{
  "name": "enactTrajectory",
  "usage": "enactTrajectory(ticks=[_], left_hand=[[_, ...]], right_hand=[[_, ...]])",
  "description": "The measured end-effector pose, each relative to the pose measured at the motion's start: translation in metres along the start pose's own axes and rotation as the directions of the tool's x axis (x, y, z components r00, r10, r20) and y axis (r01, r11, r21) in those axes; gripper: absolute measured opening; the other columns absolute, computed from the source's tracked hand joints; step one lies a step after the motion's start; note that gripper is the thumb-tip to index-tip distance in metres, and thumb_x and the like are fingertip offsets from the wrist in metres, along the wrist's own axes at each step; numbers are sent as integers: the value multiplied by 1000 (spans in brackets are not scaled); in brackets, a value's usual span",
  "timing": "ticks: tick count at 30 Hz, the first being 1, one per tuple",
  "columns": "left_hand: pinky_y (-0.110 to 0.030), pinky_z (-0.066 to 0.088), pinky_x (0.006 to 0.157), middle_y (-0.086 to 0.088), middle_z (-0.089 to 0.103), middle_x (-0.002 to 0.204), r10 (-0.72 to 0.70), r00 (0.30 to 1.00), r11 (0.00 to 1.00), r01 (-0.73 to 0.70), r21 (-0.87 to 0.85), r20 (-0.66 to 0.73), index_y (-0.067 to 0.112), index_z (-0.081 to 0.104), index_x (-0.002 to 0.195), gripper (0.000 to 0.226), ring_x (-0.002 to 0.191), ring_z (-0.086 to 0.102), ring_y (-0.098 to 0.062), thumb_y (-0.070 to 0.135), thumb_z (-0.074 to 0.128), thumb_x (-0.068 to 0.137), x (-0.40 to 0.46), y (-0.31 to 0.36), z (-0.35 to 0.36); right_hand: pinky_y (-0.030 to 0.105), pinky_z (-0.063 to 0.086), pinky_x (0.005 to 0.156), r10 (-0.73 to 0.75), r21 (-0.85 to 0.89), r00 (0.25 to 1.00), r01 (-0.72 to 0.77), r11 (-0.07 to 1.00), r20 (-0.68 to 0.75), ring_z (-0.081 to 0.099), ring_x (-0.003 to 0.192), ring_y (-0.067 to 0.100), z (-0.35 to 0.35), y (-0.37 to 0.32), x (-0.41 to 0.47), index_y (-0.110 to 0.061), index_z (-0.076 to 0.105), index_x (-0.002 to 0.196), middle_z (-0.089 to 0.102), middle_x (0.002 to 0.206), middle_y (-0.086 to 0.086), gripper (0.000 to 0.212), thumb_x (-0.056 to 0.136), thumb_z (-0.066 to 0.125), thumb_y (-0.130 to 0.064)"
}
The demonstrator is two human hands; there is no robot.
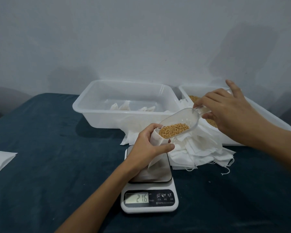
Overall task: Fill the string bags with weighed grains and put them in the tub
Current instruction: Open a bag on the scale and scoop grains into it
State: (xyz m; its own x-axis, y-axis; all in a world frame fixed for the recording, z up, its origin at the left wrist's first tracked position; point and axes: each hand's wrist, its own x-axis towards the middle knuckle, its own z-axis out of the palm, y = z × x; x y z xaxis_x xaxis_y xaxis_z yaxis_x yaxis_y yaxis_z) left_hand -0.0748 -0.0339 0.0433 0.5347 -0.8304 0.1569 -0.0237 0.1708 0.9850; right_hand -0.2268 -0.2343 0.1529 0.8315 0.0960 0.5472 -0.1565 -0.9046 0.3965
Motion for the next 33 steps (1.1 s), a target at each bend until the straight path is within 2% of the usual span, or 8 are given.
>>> enactTrajectory(ticks=[15,23,33], left_hand=[[-33,61,87,-3,76,113,9,1000,1000,-9,8,11,21,62,119,46,100,75,-17,6,86,83,-1,1,0],[-38,62,91,-6,76,114,11,1000,1000,-11,8,8,19,62,119,46,101,75,-19,5,86,83,-1,0,0],[-32,61,86,-3,77,103,18,1000,1000,-18,3,12,17,62,120,46,93,74,-13,4,86,83,0,0,-1]], right_hand=[[64,23,115,1,4,1000,-1,1000,13,61,103,29,-2,-1,0,-20,64,111,66,98,-2,41,77,83,-9],[64,23,116,-2,3,1000,2,1000,11,61,103,29,-2,-1,0,-21,62,113,66,98,-2,43,77,83,-9],[66,23,115,0,-2,1000,0,1000,-10,61,101,30,-3,-1,1,-19,63,112,65,97,-2,42,77,82,-7]])
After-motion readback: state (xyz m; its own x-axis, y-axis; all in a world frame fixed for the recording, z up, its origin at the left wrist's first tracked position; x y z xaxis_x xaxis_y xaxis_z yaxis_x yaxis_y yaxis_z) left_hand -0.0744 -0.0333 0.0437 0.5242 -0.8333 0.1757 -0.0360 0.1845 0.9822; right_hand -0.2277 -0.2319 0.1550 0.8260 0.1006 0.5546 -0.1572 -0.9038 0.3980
